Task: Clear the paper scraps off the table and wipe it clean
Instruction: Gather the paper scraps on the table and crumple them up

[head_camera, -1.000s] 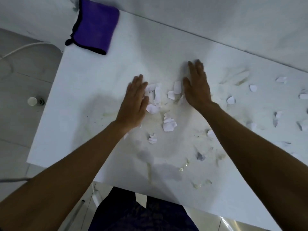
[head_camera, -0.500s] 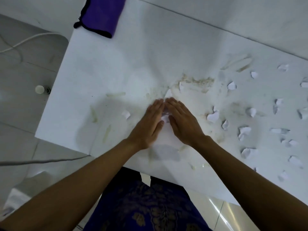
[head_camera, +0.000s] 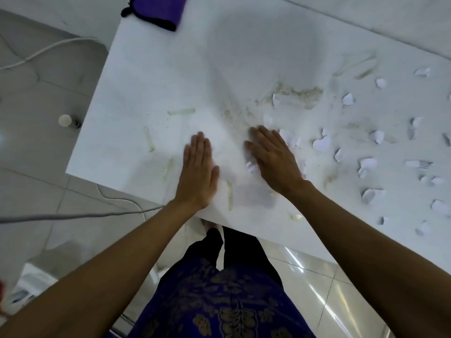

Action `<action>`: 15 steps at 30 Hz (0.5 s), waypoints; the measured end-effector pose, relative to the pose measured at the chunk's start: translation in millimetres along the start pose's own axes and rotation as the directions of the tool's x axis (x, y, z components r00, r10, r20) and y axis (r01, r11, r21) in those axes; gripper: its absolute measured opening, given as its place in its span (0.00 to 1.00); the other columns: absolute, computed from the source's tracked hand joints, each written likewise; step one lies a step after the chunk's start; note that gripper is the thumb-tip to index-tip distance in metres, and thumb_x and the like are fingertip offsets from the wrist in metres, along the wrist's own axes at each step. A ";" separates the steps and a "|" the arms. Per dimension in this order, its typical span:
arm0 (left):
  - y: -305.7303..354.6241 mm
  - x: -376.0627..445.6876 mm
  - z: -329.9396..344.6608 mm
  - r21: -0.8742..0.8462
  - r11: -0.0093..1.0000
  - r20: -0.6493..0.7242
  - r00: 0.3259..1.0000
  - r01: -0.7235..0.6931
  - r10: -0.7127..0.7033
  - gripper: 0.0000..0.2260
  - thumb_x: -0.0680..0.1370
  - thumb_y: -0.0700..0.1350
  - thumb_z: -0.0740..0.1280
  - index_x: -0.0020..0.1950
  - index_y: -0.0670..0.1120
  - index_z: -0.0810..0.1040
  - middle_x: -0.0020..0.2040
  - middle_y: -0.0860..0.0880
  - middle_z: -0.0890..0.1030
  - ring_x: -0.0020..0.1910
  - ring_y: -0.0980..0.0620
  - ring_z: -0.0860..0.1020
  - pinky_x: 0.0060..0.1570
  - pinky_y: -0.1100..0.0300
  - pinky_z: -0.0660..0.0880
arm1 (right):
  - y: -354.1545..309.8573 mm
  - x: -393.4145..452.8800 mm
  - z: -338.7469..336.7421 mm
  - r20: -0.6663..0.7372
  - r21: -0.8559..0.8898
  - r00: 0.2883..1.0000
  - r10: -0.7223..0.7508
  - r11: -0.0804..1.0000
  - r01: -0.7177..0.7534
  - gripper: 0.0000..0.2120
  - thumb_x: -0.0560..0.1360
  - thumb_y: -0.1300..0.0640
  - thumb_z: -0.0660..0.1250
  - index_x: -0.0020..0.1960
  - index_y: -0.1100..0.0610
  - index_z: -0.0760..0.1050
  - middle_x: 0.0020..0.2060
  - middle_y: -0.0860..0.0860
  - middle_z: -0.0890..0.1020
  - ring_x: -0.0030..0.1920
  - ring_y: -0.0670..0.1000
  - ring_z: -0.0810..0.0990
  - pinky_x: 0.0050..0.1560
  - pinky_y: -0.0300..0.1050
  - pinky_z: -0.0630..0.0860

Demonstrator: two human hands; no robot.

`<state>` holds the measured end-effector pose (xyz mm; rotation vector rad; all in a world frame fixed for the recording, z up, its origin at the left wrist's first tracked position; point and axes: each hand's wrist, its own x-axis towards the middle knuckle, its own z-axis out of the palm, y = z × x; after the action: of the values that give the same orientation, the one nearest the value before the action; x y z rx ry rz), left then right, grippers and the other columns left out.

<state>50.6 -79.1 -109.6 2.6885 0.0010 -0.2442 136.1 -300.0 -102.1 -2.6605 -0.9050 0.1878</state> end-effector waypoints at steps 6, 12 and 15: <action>50.7 27.7 23.7 0.158 0.963 0.064 0.975 -0.219 0.212 0.28 0.85 0.48 0.49 0.81 0.36 0.49 0.82 0.38 0.46 0.81 0.41 0.43 0.79 0.42 0.48 | 38.0 18.3 -32.6 0.001 0.016 0.963 0.270 0.963 -0.270 0.25 0.81 0.59 0.60 0.76 0.60 0.63 0.78 0.58 0.60 0.78 0.58 0.56 0.78 0.56 0.55; 72.0 67.6 20.0 0.104 0.956 0.024 0.962 -0.273 0.272 0.25 0.85 0.46 0.54 0.80 0.37 0.57 0.81 0.39 0.54 0.81 0.41 0.49 0.79 0.42 0.50 | 42.7 42.3 -39.8 0.230 -0.064 0.946 0.230 0.973 -0.221 0.27 0.85 0.49 0.49 0.81 0.58 0.50 0.81 0.52 0.50 0.80 0.50 0.43 0.79 0.52 0.40; 67.4 69.4 15.1 0.012 0.973 -0.014 0.973 -0.231 0.231 0.25 0.84 0.45 0.54 0.80 0.37 0.57 0.81 0.40 0.54 0.81 0.43 0.49 0.80 0.46 0.49 | 24.9 7.5 -36.9 0.131 -0.029 0.979 0.158 0.987 -0.155 0.25 0.85 0.50 0.48 0.79 0.58 0.58 0.79 0.53 0.58 0.80 0.51 0.49 0.79 0.55 0.46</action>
<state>119.0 -149.1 -106.2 2.6696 -0.3071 -0.1516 164.6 -323.6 -76.2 -2.7638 -0.7377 0.3995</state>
